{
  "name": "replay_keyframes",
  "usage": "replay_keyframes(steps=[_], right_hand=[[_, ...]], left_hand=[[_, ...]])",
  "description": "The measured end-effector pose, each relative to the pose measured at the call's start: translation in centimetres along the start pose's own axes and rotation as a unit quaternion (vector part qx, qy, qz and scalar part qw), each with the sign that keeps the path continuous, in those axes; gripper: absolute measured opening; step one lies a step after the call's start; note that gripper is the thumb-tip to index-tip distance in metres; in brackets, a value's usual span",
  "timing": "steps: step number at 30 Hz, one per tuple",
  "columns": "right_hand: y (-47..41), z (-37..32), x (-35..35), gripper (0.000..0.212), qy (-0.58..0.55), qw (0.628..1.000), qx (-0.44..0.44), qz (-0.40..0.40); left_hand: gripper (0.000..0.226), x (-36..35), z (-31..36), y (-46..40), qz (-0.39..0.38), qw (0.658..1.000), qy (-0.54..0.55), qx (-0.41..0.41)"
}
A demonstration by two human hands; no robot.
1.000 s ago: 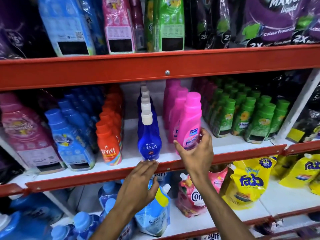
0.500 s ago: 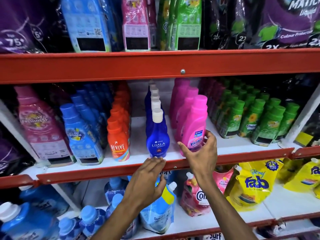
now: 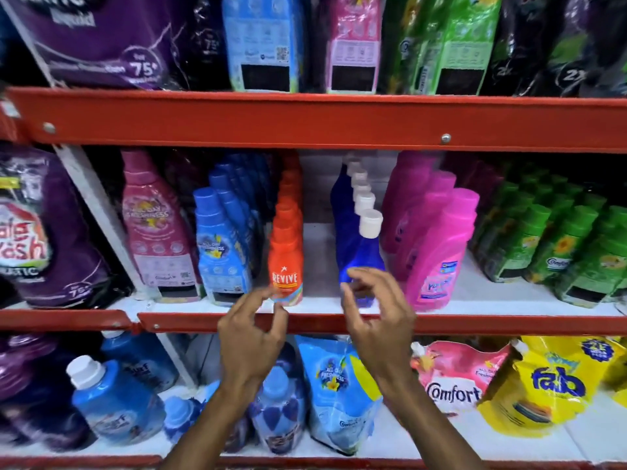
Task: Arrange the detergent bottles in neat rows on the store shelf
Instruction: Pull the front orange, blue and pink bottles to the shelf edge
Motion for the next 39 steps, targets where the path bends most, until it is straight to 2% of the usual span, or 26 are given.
replay_keyframes(steps=[4,9,13,16,18,28,39], right_hand=[[2.1,-0.2,-4.2,0.031,-0.03,0.987,-0.084,-0.137],[2.4,1.0,-7.1,0.039,0.008,0.973,-0.137,-0.186],[2.4,1.5,-8.3,0.042,0.028,0.962,-0.148,-0.228],[2.3,1.9,-8.6,0.038,0.038,0.959,-0.148,-0.238],[2.3,2.2,-8.7,0.033,0.052,0.958,-0.148,-0.239],[2.4,2.9,-9.1,0.026,0.074,0.954,-0.165,-0.241],[2.5,2.4,-8.6,0.029,0.072,0.953,-0.163,-0.244]], left_hand=[[0.049,0.2,-1.5,-0.8,-0.021,0.997,-0.011,0.069],[0.058,-0.5,-2.3,-1.8,-0.073,0.994,-0.049,0.059],[0.051,-1.5,-3.4,-2.4,-0.105,0.991,-0.062,0.059],[0.027,-2.2,-3.6,-2.5,-0.129,0.988,-0.077,0.03],[0.021,-2.5,-3.4,-2.6,-0.135,0.986,-0.094,0.016],[0.025,-2.7,-3.9,-2.4,-0.126,0.987,-0.092,0.03],[0.027,-2.5,-3.9,-2.3,-0.137,0.987,-0.079,0.028]])
Point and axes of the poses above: each hand's wrist, its own y-axis away from the middle knuckle, its own x-axis out of the back of the hand, z = x × y, the point moved 4 cm from there along -y, towards the middle knuckle, and after that the axes turned 14 degrees about z, right-handed, at the moved point
